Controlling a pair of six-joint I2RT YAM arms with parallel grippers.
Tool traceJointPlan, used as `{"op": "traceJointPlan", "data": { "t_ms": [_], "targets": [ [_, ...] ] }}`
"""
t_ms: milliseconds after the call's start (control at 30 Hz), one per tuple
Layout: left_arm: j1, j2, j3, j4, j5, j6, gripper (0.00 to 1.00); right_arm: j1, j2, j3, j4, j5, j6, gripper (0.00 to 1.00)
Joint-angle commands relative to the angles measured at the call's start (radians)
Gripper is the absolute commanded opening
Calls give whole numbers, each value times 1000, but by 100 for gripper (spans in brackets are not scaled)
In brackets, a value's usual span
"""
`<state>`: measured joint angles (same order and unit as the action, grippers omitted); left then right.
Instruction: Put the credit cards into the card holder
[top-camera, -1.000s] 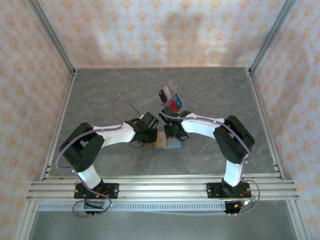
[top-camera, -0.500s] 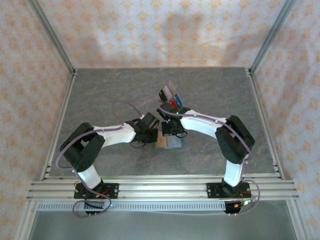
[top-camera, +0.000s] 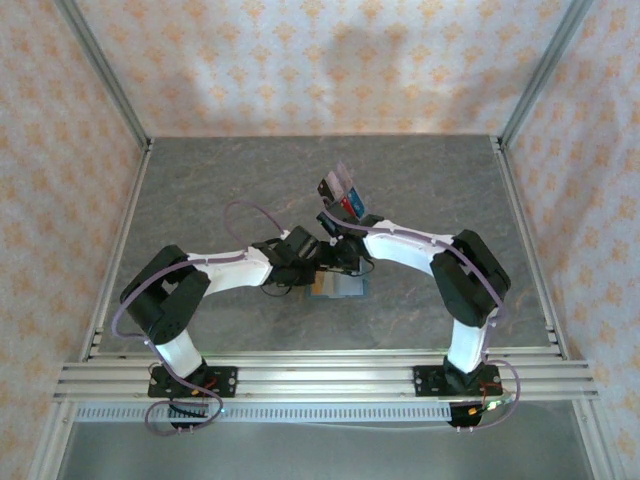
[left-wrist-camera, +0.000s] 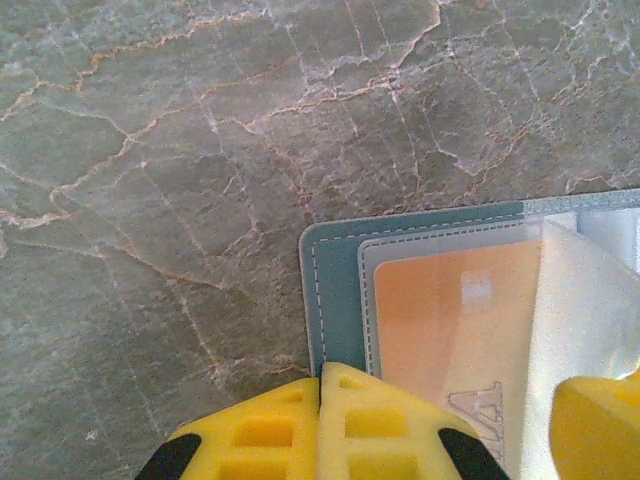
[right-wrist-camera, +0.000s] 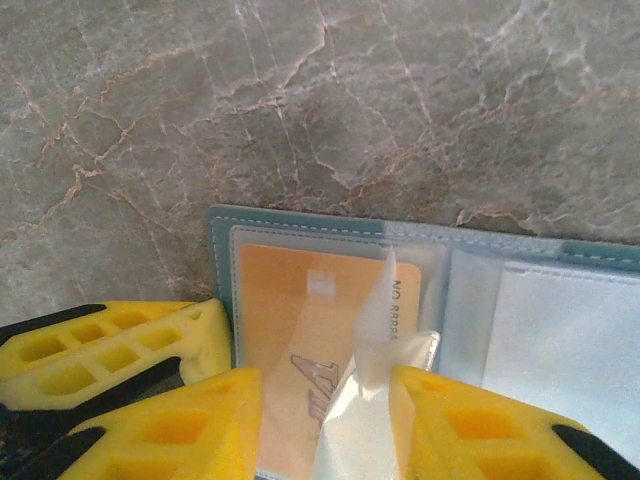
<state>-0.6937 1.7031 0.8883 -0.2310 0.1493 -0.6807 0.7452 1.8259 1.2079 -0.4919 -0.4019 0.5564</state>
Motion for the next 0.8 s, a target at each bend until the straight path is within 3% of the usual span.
{"op": "traceJointPlan", "data": {
  "t_ms": [0,67,500,767],
  "targets": [
    [-17,59,-51,-81,10,-9,1,0,2,-24,147,-115,87,44],
    [-17,54,-52,-80,9,-13,1,-4,-2,-40,203,-148,111,50],
    [-15,33,-65,-76,9,-28,2,-31,-40,-74,434,-270,235,58],
    [-15,26,-71,-70,13,-29,2,-37,-69,-26,355,-225,211,58]
  ]
}}
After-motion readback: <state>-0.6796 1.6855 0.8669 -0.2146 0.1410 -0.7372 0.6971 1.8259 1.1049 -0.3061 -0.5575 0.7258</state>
